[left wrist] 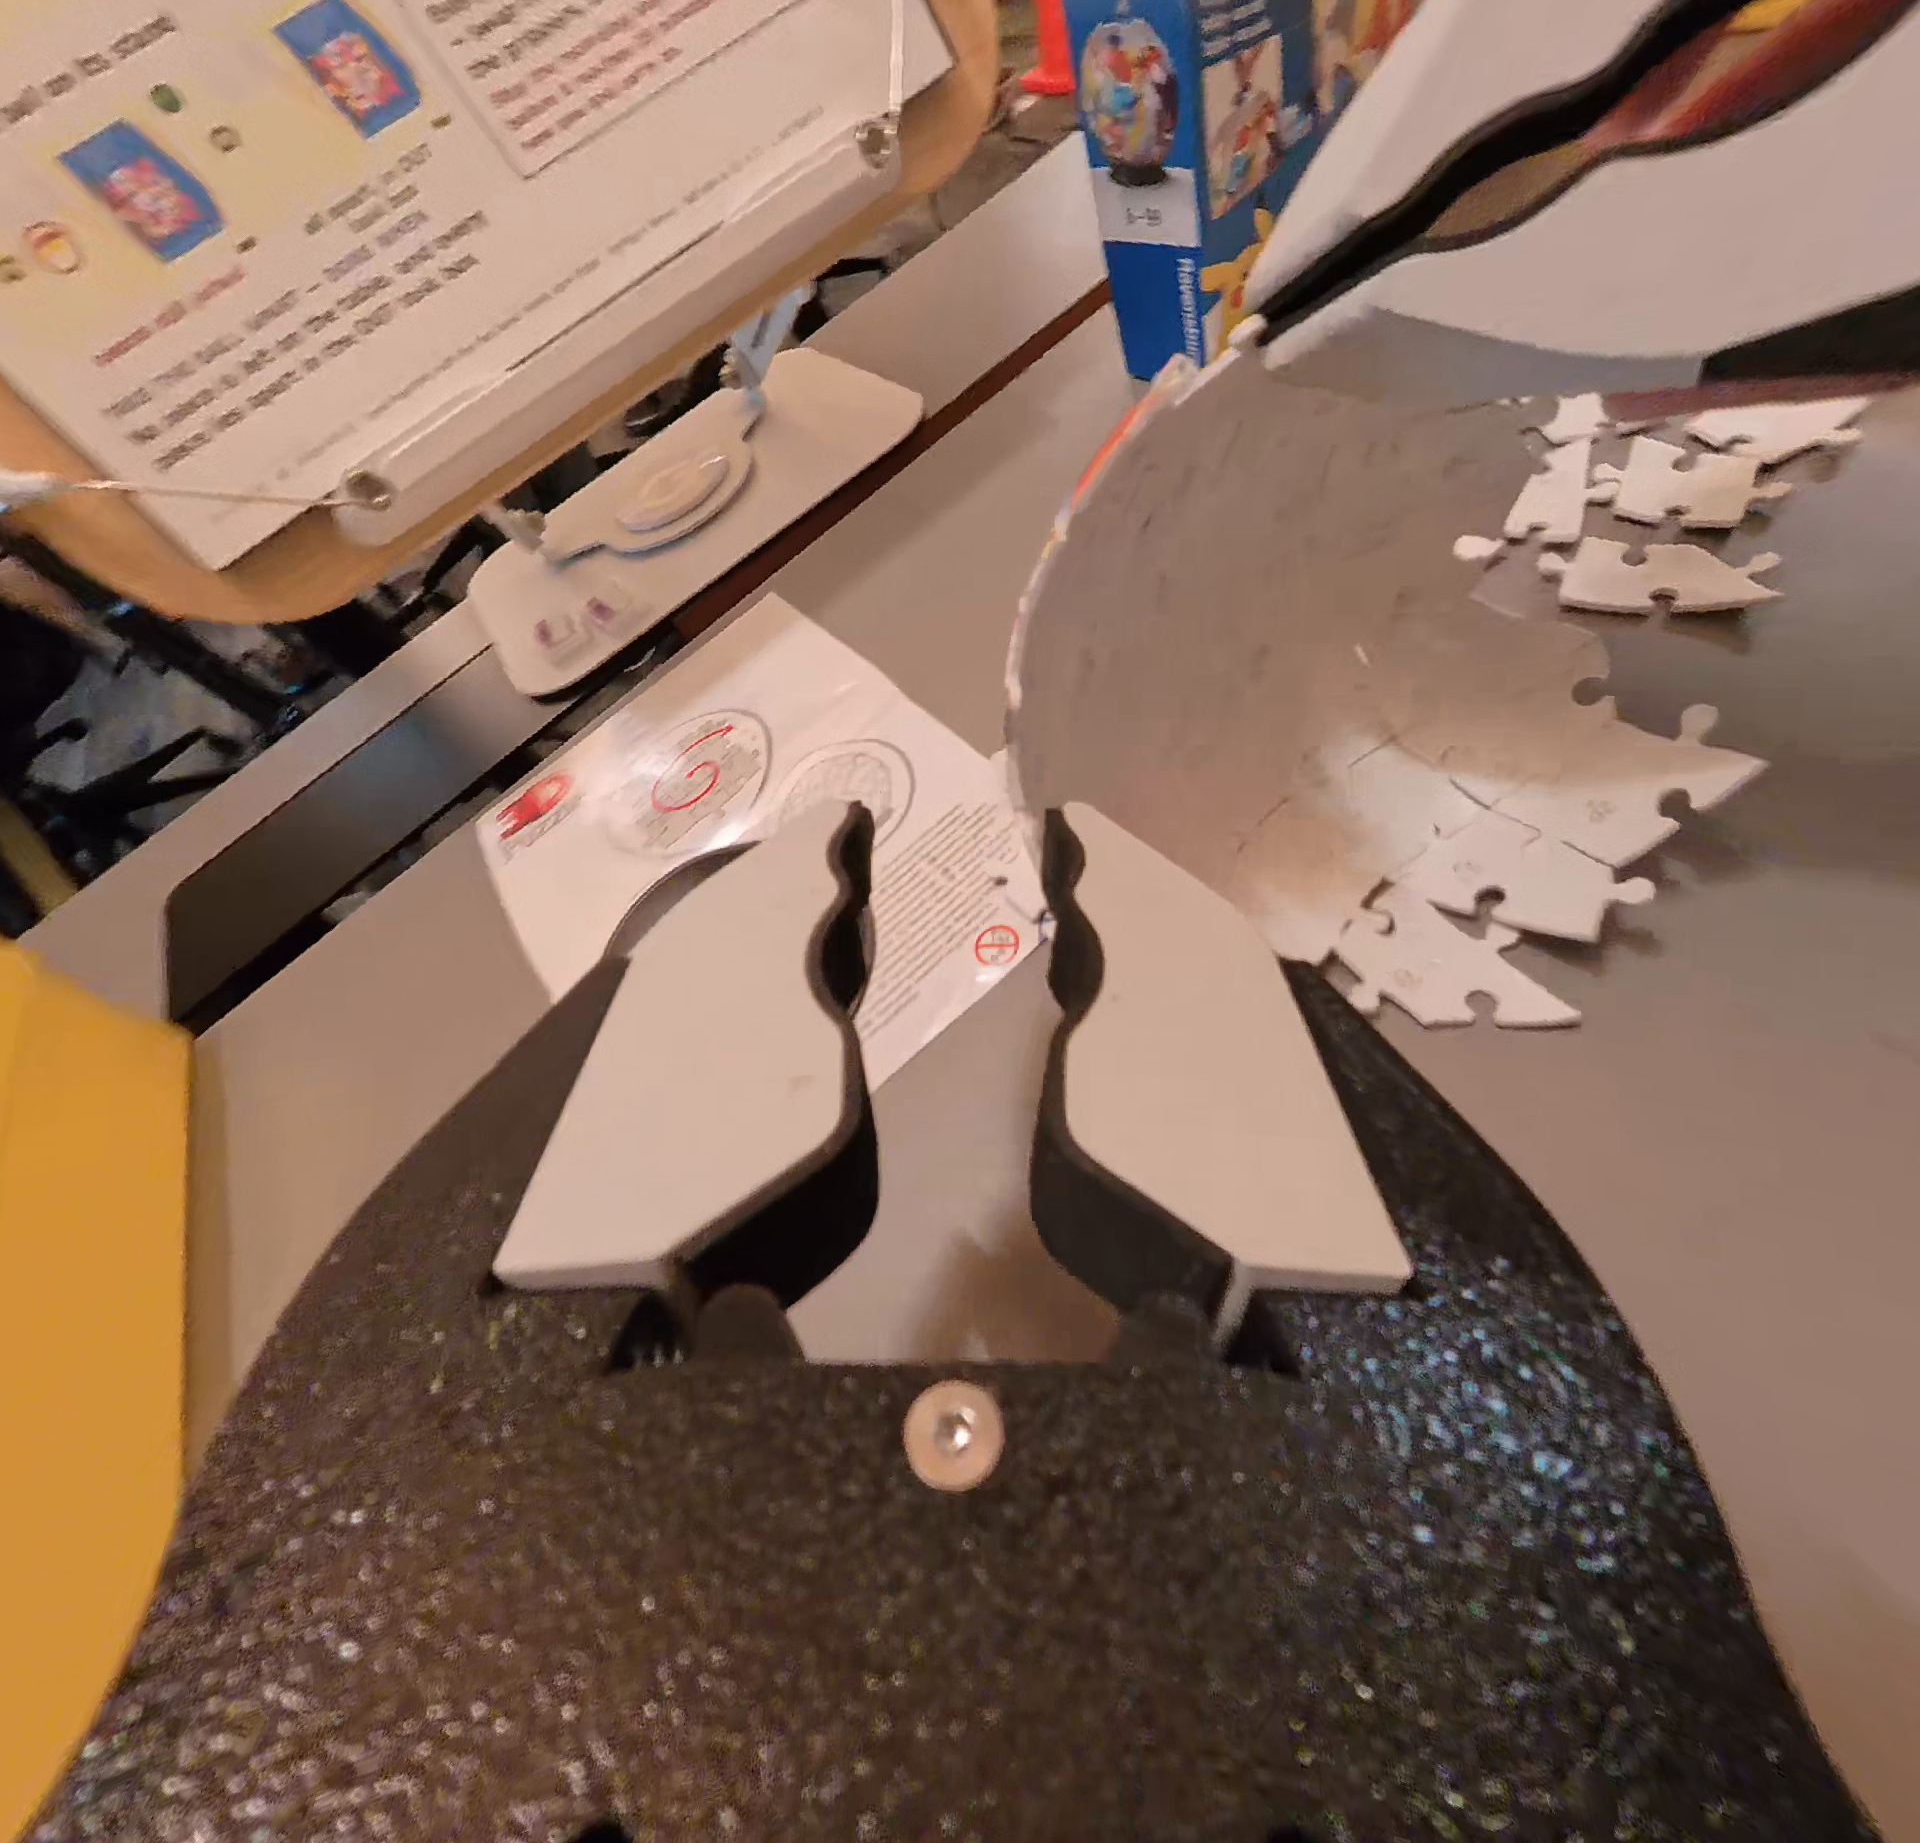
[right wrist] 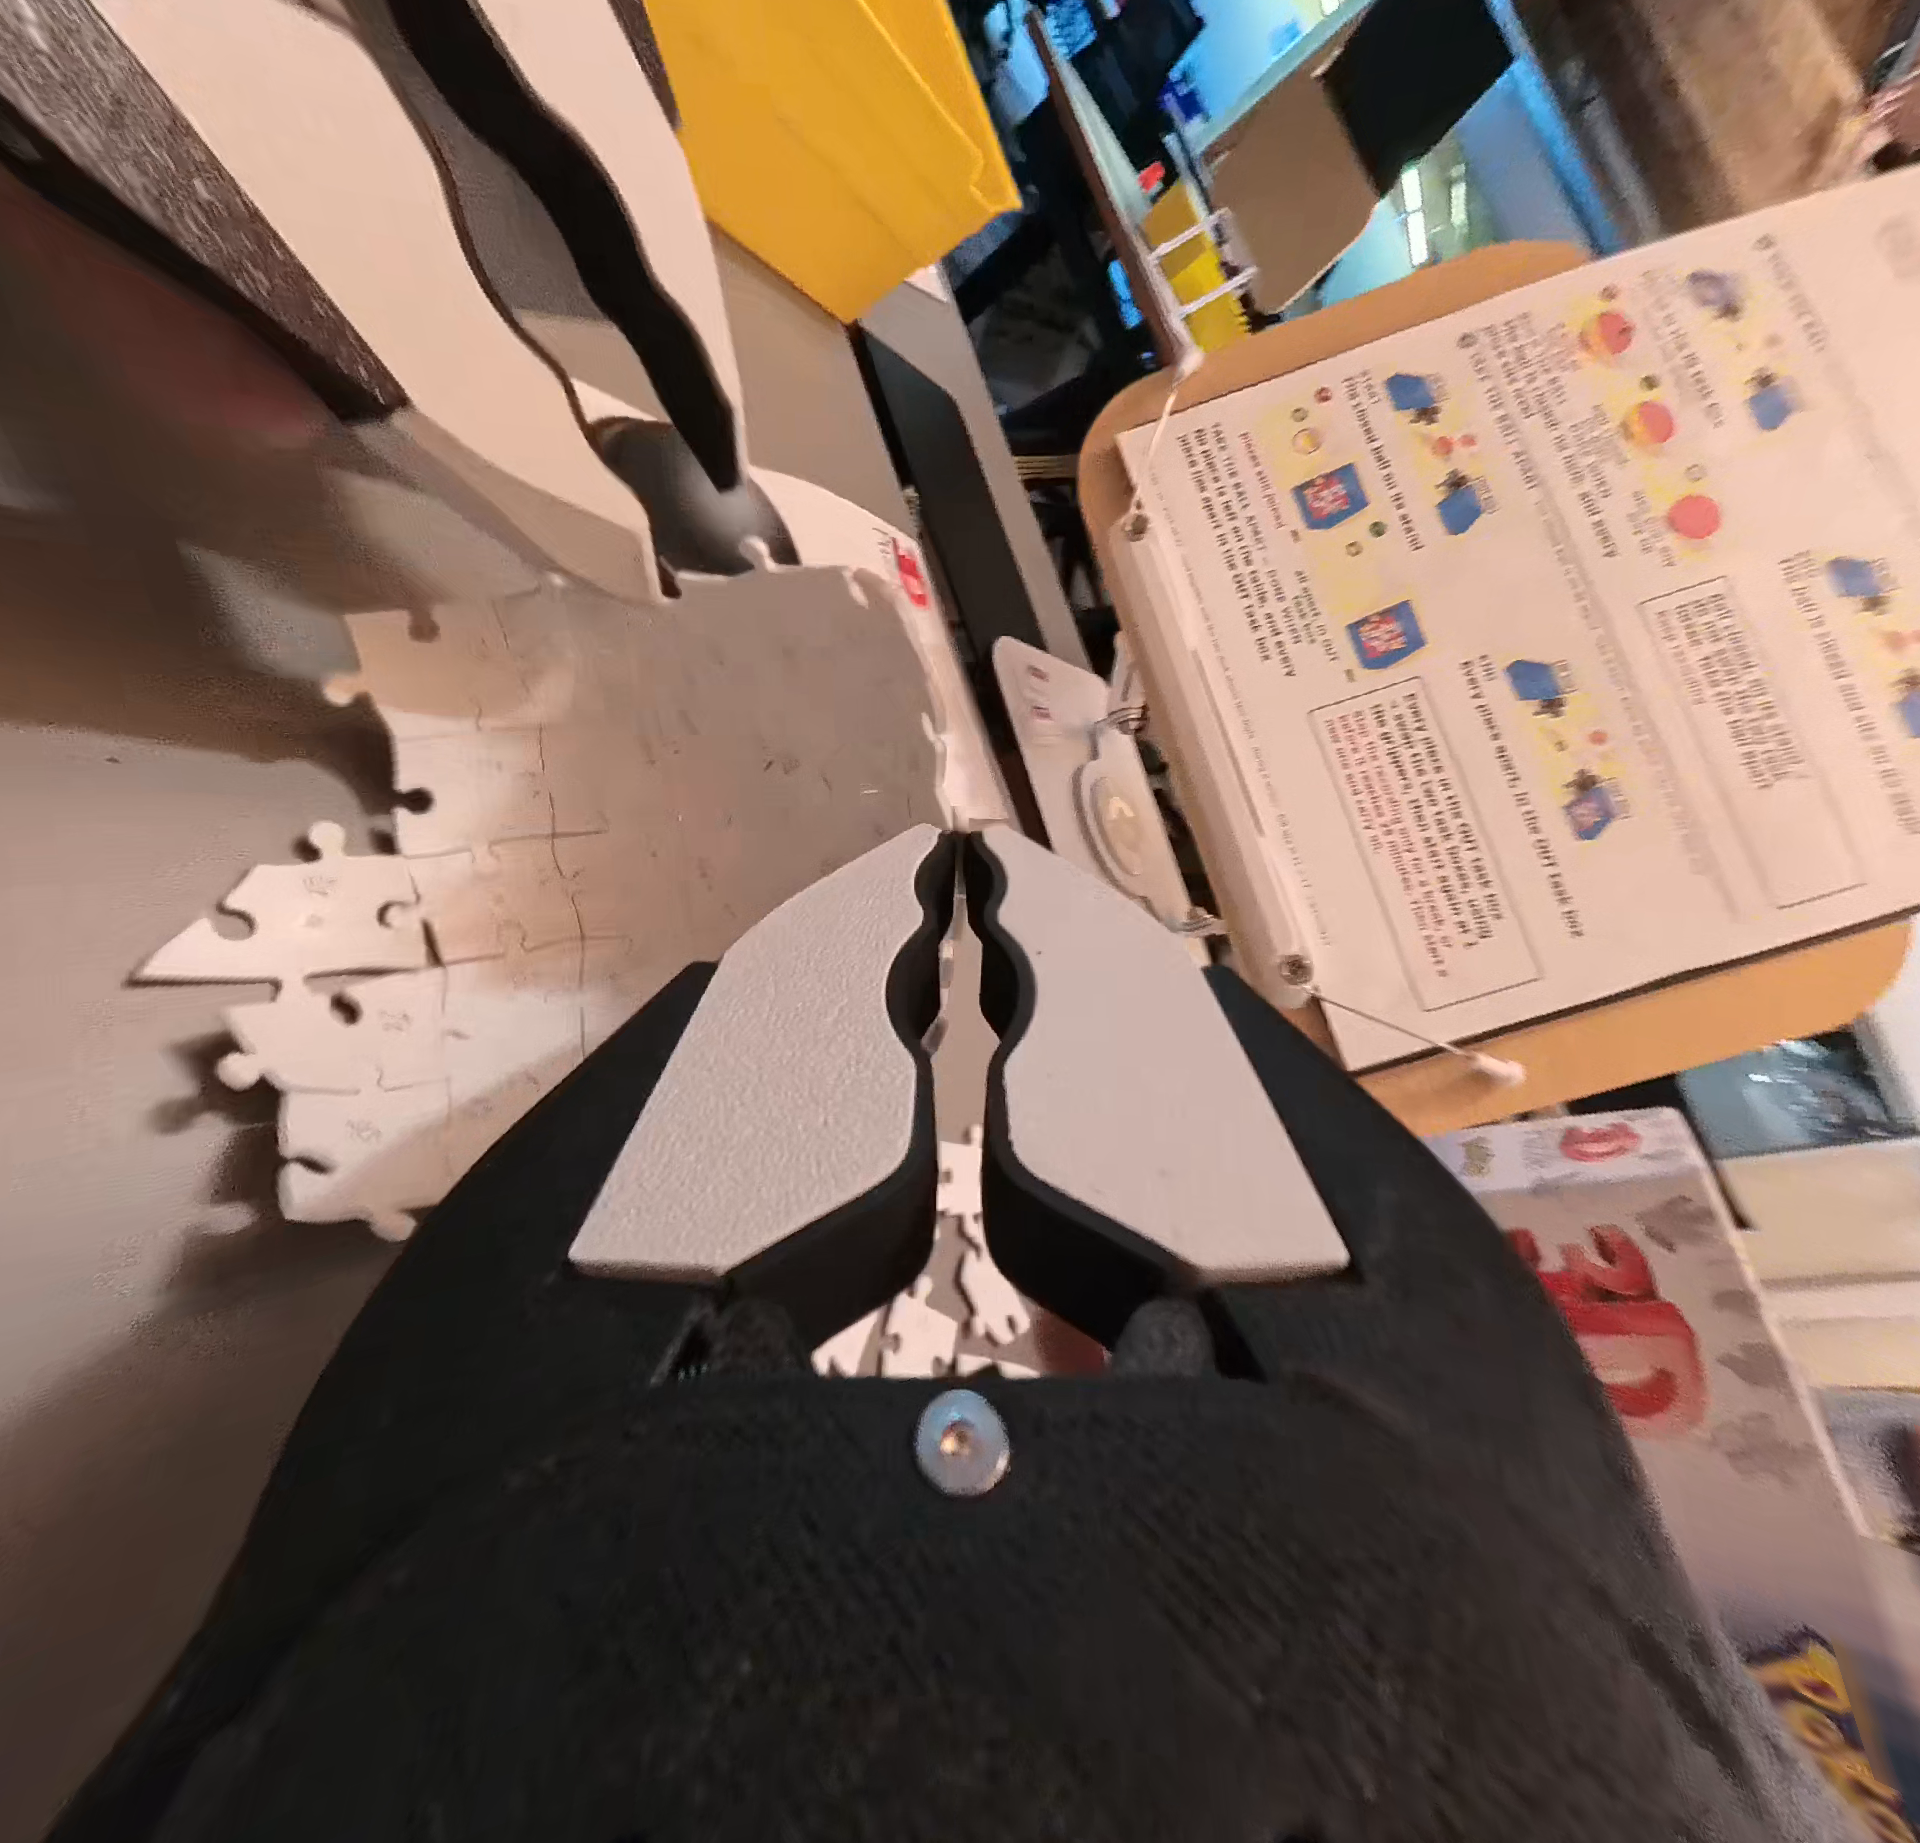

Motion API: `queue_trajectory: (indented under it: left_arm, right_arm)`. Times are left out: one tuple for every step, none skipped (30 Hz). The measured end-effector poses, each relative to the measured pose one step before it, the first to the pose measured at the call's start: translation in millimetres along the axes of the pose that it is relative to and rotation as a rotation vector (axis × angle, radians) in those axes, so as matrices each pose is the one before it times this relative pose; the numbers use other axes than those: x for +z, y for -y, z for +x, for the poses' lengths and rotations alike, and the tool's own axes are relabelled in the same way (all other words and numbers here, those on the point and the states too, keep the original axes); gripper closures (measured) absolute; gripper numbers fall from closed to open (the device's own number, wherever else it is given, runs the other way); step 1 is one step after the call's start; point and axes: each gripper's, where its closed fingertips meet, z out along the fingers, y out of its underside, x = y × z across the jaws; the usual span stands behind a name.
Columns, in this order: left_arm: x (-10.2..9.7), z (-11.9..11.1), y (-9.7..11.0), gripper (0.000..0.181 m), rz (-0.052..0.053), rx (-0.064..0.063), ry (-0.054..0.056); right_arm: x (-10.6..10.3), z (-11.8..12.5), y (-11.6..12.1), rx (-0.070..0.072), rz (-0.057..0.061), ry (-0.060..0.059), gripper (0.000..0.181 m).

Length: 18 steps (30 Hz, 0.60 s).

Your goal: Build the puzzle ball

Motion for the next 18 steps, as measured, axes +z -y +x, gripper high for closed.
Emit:
queue_trajectory:
  left_arm:
    - [-7.93,-0.64,2.52,0.152,0.0004,-0.0104,0.0348]
    - [-9.01,3.65,5.21,0.156,0.0175,-0.0001,0.0178]
    - [-8.94,7.29,6.54,0.159,0.0281,0.0079,0.0024]
    - [-7.15,8.79,5.33,0.165,0.0195,0.0065,-0.0004]
    - [-4.42,10.96,1.39,0.172,-0.0040,-0.0062,-0.0123]
    - [-1.58,14.00,-4.07,0.174,-0.0350,-0.0069,-0.0356]
    - [0.84,10.81,-8.71,0.176,-0.0587,-0.0056,-0.0187]
    - [2.35,4.64,-11.46,0.177,-0.0733,-0.0100,0.0133]
    - [3.07,1.92,-11.10,0.177,-0.0696,-0.0231,0.0232]
    - [3.20,2.78,-8.86,0.176,-0.0549,-0.0331,0.0065]
    - [3.32,5.44,-6.72,0.176,-0.0423,-0.0352,-0.0192]
    - [3.21,5.74,-3.91,0.176,-0.0247,-0.0306,-0.0292]
    - [3.30,3.67,-2.69,0.176,-0.0179,-0.0193,-0.0213]
    - [2.87,-0.74,-3.54,0.177,-0.0333,-0.0082,0.0046]
    - [2.27,-1.00,-1.36,0.179,-0.0199,-0.0156,0.0039]
    - [1.71,1.28,-0.34,0.181,-0.0123,-0.0233,-0.0111]
    - [1.58,3.00,-1.40,0.181,-0.0202,-0.0229,-0.0213]
    - [1.92,2.74,-1.27,0.181,-0.0179,-0.0155,-0.0171]
  right_arm:
    - [-1.97,-0.06,1.78,-0.0222,0.0056,-0.0242,0.179]
    - [-2.03,-0.47,2.31,-0.0206,0.0092,-0.0215,0.180]
    - [-1.81,-0.02,1.81,-0.0186,0.0056,-0.0254,0.180]
    - [-1.55,-0.42,1.61,-0.0199,0.0061,-0.0223,0.180]
    - [-1.63,-0.46,1.06,-0.0145,0.0017,-0.0218,0.180]
    - [-2.02,-0.29,0.93,-0.0067,0.0012,-0.0214,0.180]
    - [-2.41,-0.19,1.48,-0.0041,0.0058,-0.0219,0.180]
    - [-2.57,0.36,0.74,-0.0041,0.0011,-0.0247,0.180]
    - [-2.38,0.20,0.32,-0.0026,-0.0022,-0.0233,0.180]
    - [-1.95,-0.25,0.81,-0.0029,-0.0001,-0.0164,0.180]
    - [-1.76,0.26,0.94,-0.0099,0.0013,-0.0167,0.180]
    - [-1.36,-0.45,1.28,-0.0138,0.0031,-0.0091,0.180]
    - [-1.11,0.13,0.96,-0.0095,-0.0004,-0.0107,0.180]
    - [-0.83,-0.12,0.99,0.0001,-0.0021,-0.0052,0.180]
    - [-0.77,-0.46,1.16,0.0039,0.0003,-0.0033,0.180]
    - [-0.78,-0.46,1.57,0.0032,0.0044,-0.0033,0.180]
    - [-0.64,-0.21,0.43,0.0038,-0.0005,-0.0043,0.180]
    - [-0.25,-0.75,-0.45,0.0060,-0.0043,-0.0006,0.180]
